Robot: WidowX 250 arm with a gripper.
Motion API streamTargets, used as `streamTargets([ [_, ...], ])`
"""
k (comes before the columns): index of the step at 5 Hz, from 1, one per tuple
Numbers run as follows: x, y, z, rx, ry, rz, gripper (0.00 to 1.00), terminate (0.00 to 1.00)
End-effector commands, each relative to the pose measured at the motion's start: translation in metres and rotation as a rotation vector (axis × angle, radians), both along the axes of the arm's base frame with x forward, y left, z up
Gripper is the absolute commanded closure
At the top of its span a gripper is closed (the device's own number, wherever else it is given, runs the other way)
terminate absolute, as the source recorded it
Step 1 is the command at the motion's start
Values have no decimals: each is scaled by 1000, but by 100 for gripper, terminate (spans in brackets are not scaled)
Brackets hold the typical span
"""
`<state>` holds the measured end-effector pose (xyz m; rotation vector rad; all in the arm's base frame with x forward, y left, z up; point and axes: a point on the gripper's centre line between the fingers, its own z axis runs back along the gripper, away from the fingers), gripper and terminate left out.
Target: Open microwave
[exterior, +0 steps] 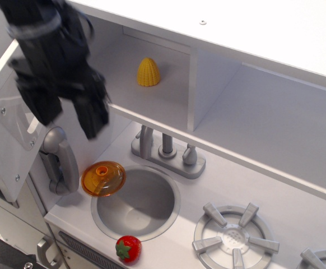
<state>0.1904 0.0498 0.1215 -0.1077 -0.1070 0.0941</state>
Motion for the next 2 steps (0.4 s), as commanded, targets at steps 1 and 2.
streamTargets([
  [1, 1, 18, 44, -38, -63, 9, 0, 0],
  [2, 1, 18, 44, -38, -63, 9, 0, 100],
])
